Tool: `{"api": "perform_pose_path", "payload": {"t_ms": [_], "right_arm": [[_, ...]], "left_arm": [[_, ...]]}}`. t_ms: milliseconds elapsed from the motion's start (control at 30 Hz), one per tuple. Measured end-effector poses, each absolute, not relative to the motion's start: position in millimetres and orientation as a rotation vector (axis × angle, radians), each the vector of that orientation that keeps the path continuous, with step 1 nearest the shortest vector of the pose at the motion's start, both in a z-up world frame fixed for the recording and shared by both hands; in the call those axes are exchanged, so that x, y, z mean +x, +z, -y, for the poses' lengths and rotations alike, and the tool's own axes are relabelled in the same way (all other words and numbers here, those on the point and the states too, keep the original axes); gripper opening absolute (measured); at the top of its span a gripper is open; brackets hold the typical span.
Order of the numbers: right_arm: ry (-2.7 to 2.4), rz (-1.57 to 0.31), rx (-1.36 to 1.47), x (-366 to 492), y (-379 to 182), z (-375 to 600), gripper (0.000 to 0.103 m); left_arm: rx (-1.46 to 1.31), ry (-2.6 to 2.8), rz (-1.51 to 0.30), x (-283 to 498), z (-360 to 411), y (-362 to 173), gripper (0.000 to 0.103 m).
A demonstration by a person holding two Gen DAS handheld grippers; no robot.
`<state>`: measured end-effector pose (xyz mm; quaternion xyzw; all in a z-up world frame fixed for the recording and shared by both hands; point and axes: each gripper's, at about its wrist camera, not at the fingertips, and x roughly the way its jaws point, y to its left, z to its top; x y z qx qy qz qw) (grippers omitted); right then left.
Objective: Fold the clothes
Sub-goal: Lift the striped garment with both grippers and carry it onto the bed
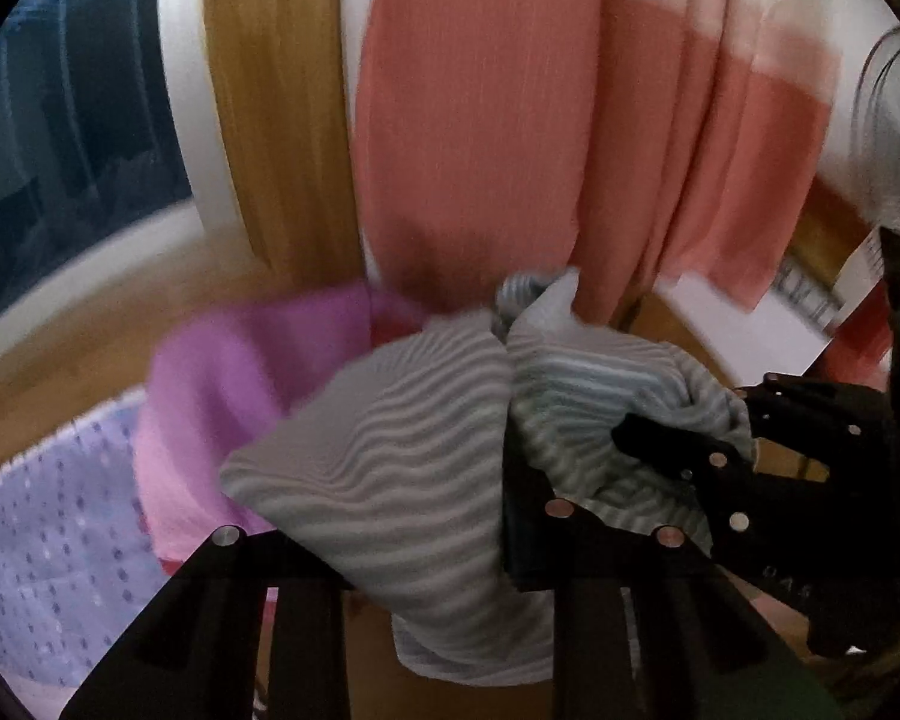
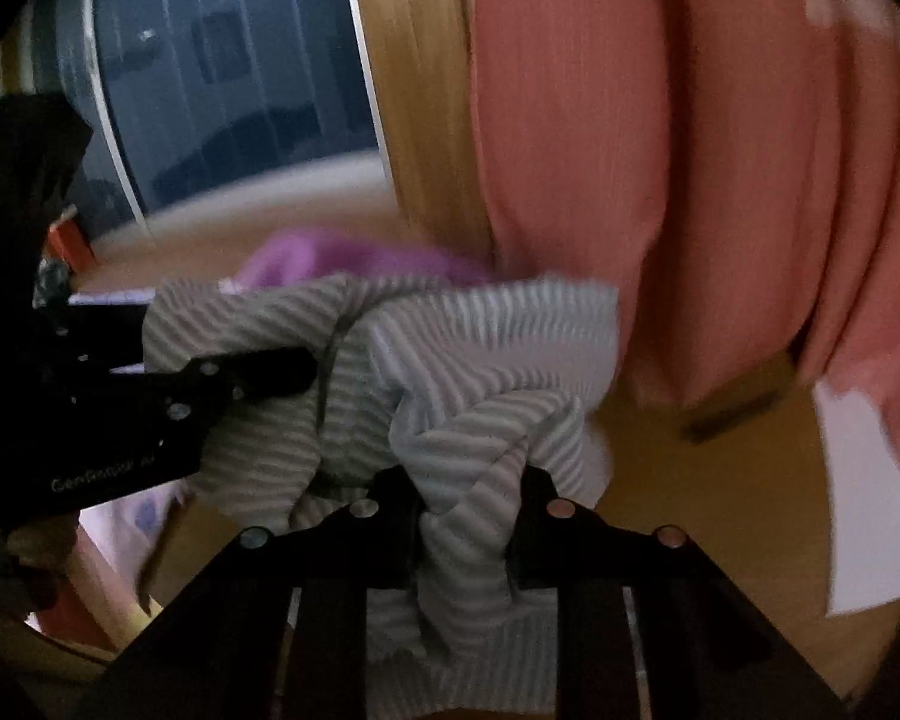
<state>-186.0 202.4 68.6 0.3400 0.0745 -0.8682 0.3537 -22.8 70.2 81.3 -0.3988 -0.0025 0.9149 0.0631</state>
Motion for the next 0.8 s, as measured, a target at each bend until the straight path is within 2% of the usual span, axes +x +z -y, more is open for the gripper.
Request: {"api": "perform_pose_path", "payload": {"t_ms": [133,267,367,567,800], "right_arm": [[-2.268,-0.210,0.688,-149.1,120.0,-180.7,0.020],[-2.291,-0.225,0.566,-105.9,143.5,-135.5,0.020],[-2.274,-0.186,0.558,-71.9,147.2,-91.5,0.020],[-2.171,-0.181,0.523,5.4,147.1,-2.5,0.020],[-1.997,-0.238,0.458,64.2,153.0,98.7,0.020]], "left_arm": [[-1.072,2.838,-0.019,-6.4,-42.5,118.9,0.026],[-0.987,2.912,-0.089,29.4,2.1,137.6,0.026],[-0.993,2.958,-0.105,60.2,41.0,141.1,0.026],[-1.016,3.083,-0.023,127.3,129.2,142.9,0.026],[-1.064,3.289,0.049,196.1,213.5,146.0,0.026]]}}
